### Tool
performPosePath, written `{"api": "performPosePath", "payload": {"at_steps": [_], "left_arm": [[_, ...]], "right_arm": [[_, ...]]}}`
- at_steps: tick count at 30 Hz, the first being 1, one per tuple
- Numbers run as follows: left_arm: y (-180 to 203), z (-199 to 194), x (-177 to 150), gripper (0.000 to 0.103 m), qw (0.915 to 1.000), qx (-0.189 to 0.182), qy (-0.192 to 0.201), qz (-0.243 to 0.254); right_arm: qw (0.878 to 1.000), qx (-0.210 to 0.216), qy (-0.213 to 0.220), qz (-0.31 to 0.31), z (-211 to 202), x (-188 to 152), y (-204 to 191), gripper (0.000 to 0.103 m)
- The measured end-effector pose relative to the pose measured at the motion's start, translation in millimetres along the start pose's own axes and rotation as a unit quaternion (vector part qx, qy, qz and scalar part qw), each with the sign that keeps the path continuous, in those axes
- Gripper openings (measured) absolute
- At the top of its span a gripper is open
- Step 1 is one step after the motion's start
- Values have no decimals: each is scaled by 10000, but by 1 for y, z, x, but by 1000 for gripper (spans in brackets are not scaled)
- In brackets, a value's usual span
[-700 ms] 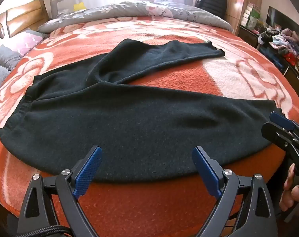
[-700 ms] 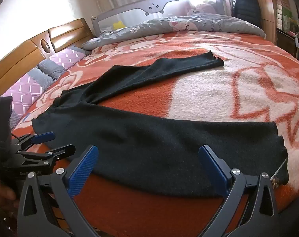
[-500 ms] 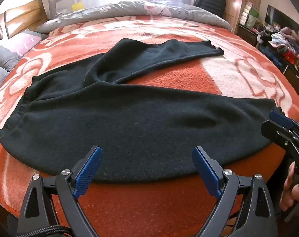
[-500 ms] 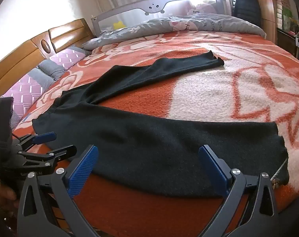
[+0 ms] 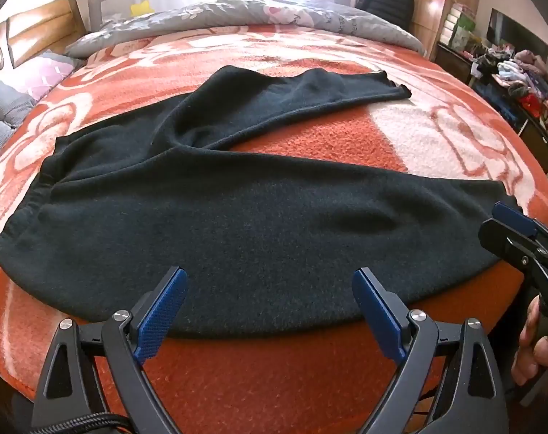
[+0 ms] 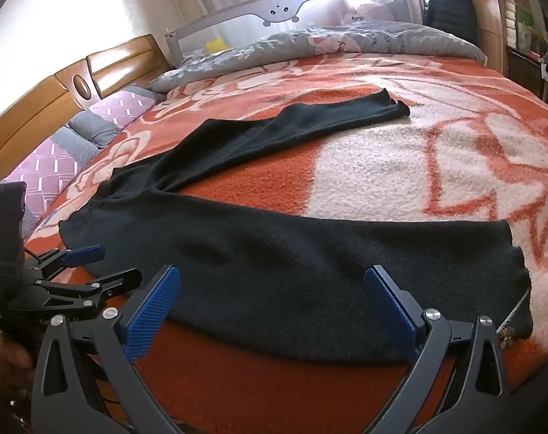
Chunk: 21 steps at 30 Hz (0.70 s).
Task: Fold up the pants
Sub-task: 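Approach the dark pants on the blanket with both grippers open, then grasp the pants waistband with the left gripper while the right gripper grasps the other waistband edge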
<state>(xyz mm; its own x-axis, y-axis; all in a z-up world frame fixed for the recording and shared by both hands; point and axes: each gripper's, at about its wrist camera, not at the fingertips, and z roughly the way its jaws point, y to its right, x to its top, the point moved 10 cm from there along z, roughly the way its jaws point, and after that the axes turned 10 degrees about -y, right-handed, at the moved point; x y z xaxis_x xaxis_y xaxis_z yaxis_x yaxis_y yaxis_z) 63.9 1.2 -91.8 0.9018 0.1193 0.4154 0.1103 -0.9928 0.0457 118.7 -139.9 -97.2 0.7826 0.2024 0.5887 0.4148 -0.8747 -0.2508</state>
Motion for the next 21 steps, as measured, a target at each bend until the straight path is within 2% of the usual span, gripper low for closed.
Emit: {"api": "performPosePath", "payload": {"at_steps": [14, 17, 21], "left_arm": [[-1, 4, 14, 93, 9999, -129, -78, -18], [-3, 6, 25, 93, 9997, -202, -102, -31], [-8, 10, 52, 93, 9997, -206, -145, 21]], "right_arm": [[9996, 196, -87, 159, 6, 14, 10, 101], [9993, 295, -95, 193, 8, 29, 14, 101], [9998, 150, -46, -91, 13, 60, 25, 101]]}}
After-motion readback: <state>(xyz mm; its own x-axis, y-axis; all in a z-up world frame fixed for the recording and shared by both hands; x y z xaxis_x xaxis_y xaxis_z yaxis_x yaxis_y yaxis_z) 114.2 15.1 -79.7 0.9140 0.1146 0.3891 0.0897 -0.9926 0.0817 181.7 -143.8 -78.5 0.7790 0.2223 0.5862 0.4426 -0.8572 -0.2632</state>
